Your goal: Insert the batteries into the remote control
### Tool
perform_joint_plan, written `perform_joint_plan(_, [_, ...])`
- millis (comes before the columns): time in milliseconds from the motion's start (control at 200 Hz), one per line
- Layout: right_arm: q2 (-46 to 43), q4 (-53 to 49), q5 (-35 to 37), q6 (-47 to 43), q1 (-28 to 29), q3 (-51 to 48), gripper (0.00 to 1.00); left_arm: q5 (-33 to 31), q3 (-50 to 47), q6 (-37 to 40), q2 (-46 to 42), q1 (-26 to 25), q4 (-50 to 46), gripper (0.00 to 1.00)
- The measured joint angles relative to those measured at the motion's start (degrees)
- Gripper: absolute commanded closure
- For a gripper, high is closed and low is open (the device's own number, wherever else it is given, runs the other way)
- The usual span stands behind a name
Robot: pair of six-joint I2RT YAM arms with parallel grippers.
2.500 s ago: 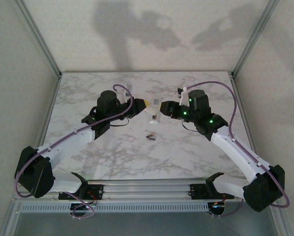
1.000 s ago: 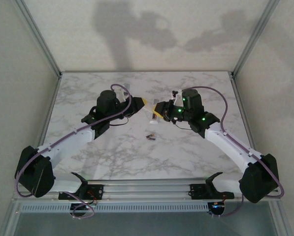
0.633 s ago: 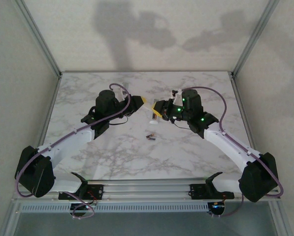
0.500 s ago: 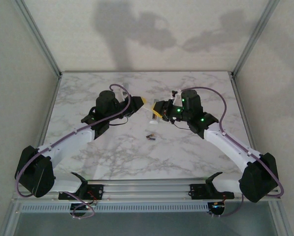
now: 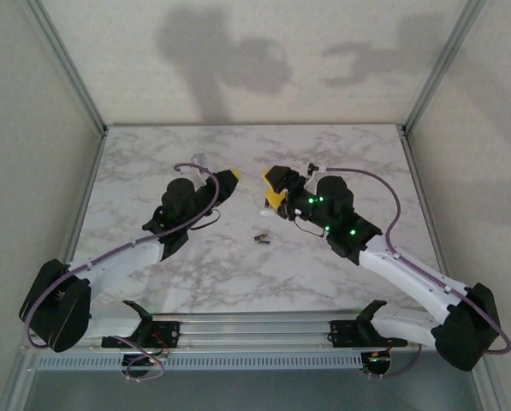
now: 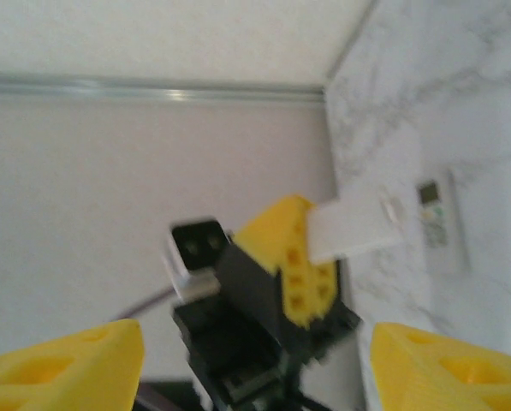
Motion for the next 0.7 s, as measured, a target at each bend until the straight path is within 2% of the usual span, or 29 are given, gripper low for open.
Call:
perform_joint_plan(150, [6.34, 9.25, 4.22, 6.25, 0.35, 0.98, 0.46, -4.2, 0.04, 0.02, -0.42, -2.08, 5.53, 1.0])
perform_joint_plan(285, [11.15, 13.18, 6.32, 11.04, 1.07, 2.12, 0.57, -6.43, 0.11, 0.2, -0.39, -2.27, 7.41, 1.0])
perform_joint_plan(436, [12.61, 14.56, 7.78, 13.35, 2.82, 3.43, 0.58, -8.48, 0.79, 0.24, -0.13, -2.27, 7.65, 1.0])
perform_joint_plan(701, [12.61, 15.3, 8.79, 14.88, 6.01, 3.93, 0.6, -8.48, 2.25, 0.2, 0.94, -2.29, 8.72, 1.0])
